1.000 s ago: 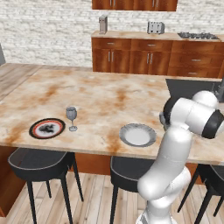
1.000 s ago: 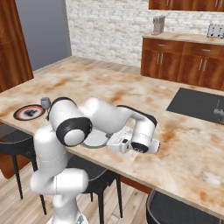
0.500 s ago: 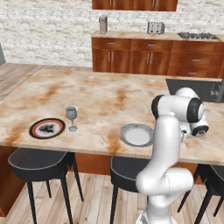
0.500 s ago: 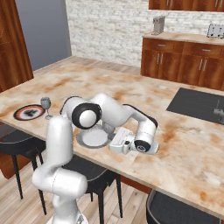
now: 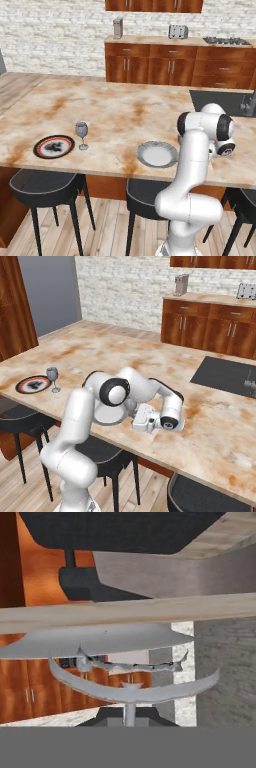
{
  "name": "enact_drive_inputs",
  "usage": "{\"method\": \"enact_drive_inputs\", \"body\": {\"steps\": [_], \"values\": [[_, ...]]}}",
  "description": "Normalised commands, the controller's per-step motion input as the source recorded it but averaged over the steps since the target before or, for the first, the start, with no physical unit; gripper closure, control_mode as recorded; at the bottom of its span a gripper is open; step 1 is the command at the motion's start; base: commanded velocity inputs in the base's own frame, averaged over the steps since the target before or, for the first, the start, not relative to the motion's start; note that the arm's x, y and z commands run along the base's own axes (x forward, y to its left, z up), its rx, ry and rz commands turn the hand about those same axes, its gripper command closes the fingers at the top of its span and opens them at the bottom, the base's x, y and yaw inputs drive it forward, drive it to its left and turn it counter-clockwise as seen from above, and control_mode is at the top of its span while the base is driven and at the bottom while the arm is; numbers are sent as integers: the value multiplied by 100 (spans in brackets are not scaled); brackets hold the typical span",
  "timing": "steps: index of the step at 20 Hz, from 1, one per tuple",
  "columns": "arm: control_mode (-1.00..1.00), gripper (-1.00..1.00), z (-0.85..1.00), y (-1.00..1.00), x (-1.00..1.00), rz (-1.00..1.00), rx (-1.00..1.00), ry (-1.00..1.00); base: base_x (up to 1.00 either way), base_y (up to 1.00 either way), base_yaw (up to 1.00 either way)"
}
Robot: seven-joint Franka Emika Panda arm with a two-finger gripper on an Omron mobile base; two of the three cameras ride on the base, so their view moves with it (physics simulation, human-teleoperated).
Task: Retrieve the wine glasses from the counter and place one next to each plate.
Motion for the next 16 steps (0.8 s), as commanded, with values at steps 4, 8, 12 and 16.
{"method": "enact_drive_inputs", "body": {"steps": [4, 8, 12, 16], "values": [[-100, 100, -36, 0, 34, 3, 0, 0, 0, 0, 0], [-100, 100, -39, 0, 33, 2, 1, 0, 0, 0, 0], [-100, 100, -42, -24, 3, 4, 0, -1, 0, 0, 0], [-100, 100, -41, -49, 0, 6, 1, -3, 0, 0, 0]]}}
